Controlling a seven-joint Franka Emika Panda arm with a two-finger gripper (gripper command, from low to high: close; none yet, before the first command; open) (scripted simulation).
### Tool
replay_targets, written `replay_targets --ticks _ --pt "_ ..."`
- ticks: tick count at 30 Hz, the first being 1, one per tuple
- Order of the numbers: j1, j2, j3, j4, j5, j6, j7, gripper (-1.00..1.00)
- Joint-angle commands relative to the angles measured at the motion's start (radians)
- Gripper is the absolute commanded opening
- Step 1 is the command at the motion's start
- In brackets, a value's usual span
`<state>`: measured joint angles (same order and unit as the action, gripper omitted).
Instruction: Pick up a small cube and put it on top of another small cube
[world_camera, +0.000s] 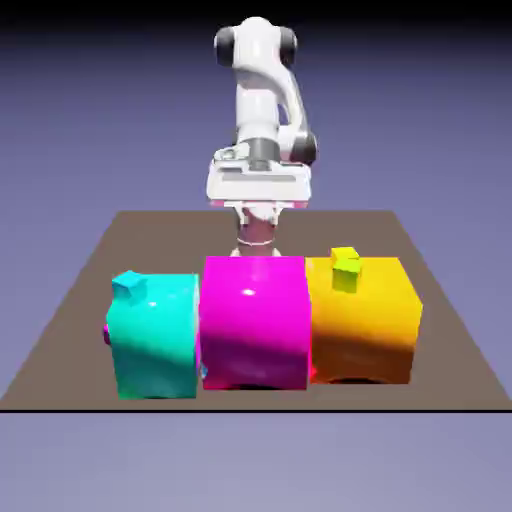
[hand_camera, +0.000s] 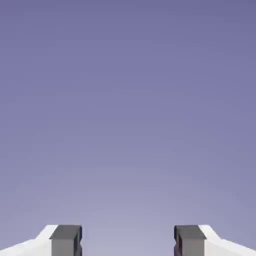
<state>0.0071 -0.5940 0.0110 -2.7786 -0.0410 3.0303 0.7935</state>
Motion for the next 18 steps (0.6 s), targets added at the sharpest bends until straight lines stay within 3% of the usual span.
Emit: replay_targets --ticks 1,18 --pt "-0.013 0.013 0.012 0.033 -0.021 -0.027 0.02 0.0" --pt "-0.307 0.555 0.238 0.649 -0.247 -0.677 0.139 0.0"
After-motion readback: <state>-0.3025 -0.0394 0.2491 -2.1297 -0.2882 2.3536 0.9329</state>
